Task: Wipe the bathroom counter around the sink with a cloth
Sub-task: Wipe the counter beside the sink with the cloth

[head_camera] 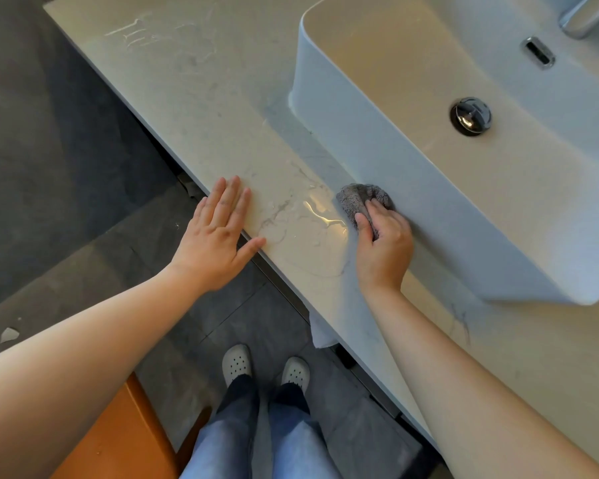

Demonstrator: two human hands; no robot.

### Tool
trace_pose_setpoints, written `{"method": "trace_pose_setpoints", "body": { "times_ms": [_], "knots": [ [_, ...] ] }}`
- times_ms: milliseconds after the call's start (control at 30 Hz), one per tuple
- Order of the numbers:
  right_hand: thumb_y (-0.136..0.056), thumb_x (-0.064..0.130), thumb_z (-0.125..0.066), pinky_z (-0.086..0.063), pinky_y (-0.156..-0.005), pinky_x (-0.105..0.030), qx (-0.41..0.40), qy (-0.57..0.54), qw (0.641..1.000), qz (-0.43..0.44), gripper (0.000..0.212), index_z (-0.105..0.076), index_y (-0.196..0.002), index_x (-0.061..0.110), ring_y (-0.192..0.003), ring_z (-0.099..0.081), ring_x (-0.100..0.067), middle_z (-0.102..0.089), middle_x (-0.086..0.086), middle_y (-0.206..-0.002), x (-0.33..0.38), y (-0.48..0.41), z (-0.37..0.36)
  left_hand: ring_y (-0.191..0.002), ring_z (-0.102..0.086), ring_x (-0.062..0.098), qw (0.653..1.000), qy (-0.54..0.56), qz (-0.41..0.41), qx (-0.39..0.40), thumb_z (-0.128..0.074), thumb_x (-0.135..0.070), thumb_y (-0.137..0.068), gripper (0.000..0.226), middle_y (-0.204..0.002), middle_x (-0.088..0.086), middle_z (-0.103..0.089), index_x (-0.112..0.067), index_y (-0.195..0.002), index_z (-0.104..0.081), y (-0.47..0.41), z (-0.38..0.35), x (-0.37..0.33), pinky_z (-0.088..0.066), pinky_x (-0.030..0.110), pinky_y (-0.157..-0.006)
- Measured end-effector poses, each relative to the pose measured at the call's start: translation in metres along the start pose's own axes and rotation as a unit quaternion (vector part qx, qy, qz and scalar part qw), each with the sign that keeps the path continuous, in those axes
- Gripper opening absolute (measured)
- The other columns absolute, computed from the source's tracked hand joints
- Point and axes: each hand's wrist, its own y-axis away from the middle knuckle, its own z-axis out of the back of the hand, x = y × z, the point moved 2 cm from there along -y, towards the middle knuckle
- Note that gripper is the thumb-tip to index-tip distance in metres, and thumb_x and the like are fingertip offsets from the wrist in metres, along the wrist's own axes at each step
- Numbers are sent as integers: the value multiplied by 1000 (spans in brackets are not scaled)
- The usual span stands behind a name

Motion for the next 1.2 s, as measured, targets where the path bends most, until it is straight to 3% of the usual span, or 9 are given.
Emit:
{"method": "trace_pose_setpoints", "body": {
  "times_ms": [200, 433, 567, 700, 800, 933, 1100, 1200],
  "knots": [
    [-87, 16, -63, -33, -94, -16, 42, -13, 999, -7, 28, -68, -113, 9, -107, -58, -24, -68, -3, -115, 12, 14, 0, -143, 25, 16, 1000, -1, -5, 0, -10, -68, -88, 81, -156, 0, 22, -20, -150, 11, 0, -1, 1, 5, 40, -119],
    [-85, 16, -67, -34, -95, -14, 67, -32, 997, -14, 28, -69, -112, 12, -108, -53, -15, -69, 1, -114, 40, 65, 2, -141, 28, 16, 1000, 2, -12, 6, -7, -69, -87, 82, -154, -1, 26, -20, -150, 13, -1, 2, 1, 11, 37, -117],
    [-82, 13, -69, -40, -94, -17, 120, -80, 989, -11, 27, -70, -110, 15, -107, -56, -11, -67, 9, -112, 55, 87, 12, -143, 22, 19, 1000, -19, -22, 1, -7, -67, -88, 81, -157, 4, 18, -19, -151, 9, 0, 4, 3, 8, 42, -118],
    [-82, 14, -70, -48, -89, -20, 165, -200, 955, -140, 25, -72, -107, 18, -98, -62, 2, -68, 13, -103, 62, 84, 28, -146, 11, 21, 998, -31, -48, -7, -9, -65, -89, 78, -160, 6, 5, -18, -152, -4, -1, 11, 8, 3, 46, -119],
    [-84, 15, -69, -48, -90, -19, 98, -218, 953, -184, 24, -71, -108, 16, -99, -63, 1, -70, 7, -106, 59, 58, 38, -147, -5, 26, 997, -36, -66, -10, -14, -63, -90, 77, -159, 9, -10, -17, -152, -17, -4, 16, 14, -3, 46, -119],
    [-85, 16, -66, -48, -94, -28, -9, -115, 985, -129, 27, -69, -111, 12, -103, -64, -12, -69, 1, -108, 32, 18, 45, -145, -13, 29, 997, -33, -67, -11, -18, -62, -90, 75, -157, 11, -18, -17, -150, -25, -7, 19, 14, -5, 45, -119],
    [-86, 12, -64, -43, -100, -31, 32, -23, 997, -67, 28, -67, -114, 7, -111, -60, -22, -67, -7, -116, -7, 18, 38, -144, -17, 30, 997, -33, -71, -13, -19, -62, -90, 75, -156, 12, -22, -16, -149, -28, -7, 21, 15, -6, 45, -119],
    [-87, 13, -63, -43, -102, -35, 2, -12, 998, -54, 29, -67, -114, 6, -113, -59, -23, -66, -8, -118, -10, 26, 28, -145, -16, 30, 996, -44, -76, -8, -17, -62, -90, 76, -157, 12, -20, -16, -150, -26, -7, 20, 17, -6, 46, -119]
  ]
}}
